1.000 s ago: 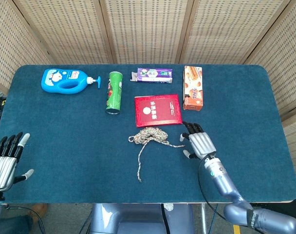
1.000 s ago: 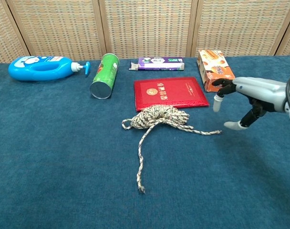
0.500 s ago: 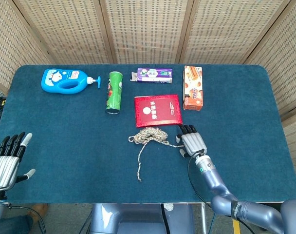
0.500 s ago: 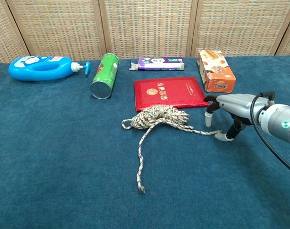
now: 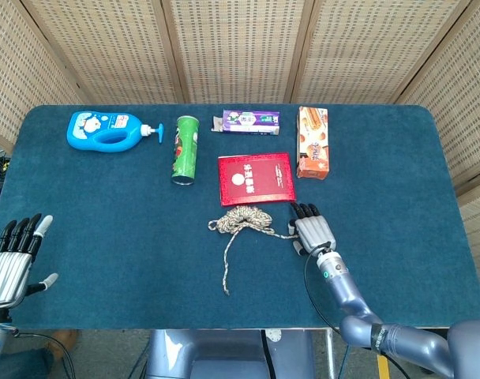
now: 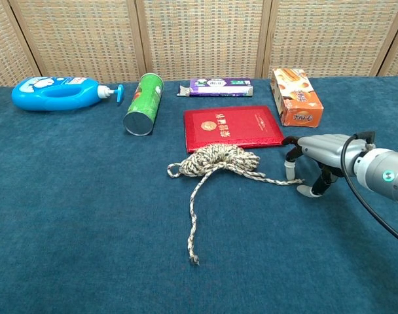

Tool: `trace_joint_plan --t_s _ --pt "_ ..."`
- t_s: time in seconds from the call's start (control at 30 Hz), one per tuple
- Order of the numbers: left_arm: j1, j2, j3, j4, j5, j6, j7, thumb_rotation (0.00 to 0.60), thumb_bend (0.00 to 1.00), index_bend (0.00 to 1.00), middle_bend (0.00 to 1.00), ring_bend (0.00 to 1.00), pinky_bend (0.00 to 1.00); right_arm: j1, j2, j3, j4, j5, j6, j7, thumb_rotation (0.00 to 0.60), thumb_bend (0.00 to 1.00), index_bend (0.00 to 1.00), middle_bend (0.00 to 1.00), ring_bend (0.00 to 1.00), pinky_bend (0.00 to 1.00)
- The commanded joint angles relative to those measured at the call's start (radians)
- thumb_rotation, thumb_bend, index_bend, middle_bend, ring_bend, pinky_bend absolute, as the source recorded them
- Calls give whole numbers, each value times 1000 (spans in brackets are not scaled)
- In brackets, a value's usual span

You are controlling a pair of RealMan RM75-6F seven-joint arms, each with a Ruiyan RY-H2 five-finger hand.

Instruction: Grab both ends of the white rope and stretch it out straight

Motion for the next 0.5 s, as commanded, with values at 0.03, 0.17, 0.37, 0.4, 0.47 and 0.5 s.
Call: trace_joint_plan --t_s 0.03,0.17,0.37,0.4,0.47,0.5 --pt "0 0 0 1 0 0 -3 600 0 0 0 0 0 3 -9 -4 12 0 6 -3 600 391 470 0 0 0" --pt "-1 0 1 4 -1 -3 -4 600 0 0 0 0 0 5 -18 -6 23 1 13 -3 600 393 506 0 0 0" --pt "-2 0 1 7 -6 -8 -12 600 0 0 0 0 0 9 -31 -8 36 3 19 -1 600 414 561 0 0 0" --pt "-2 0 1 7 -7 -9 -12 600 0 0 0 0 0 10 -32 -8 38 2 20 0 600 415 574 0 0 0" --pt "-2 -1 1 9 -8 -9 -14 600 0 0 0 0 0 11 -35 -9 43 -2 23 3 600 416 591 0 0 0" --pt "-2 -1 1 9 -8 -9 -14 600 0 0 0 0 0 11 -36 -10 45 -3 24 4 600 417 597 0 0 0"
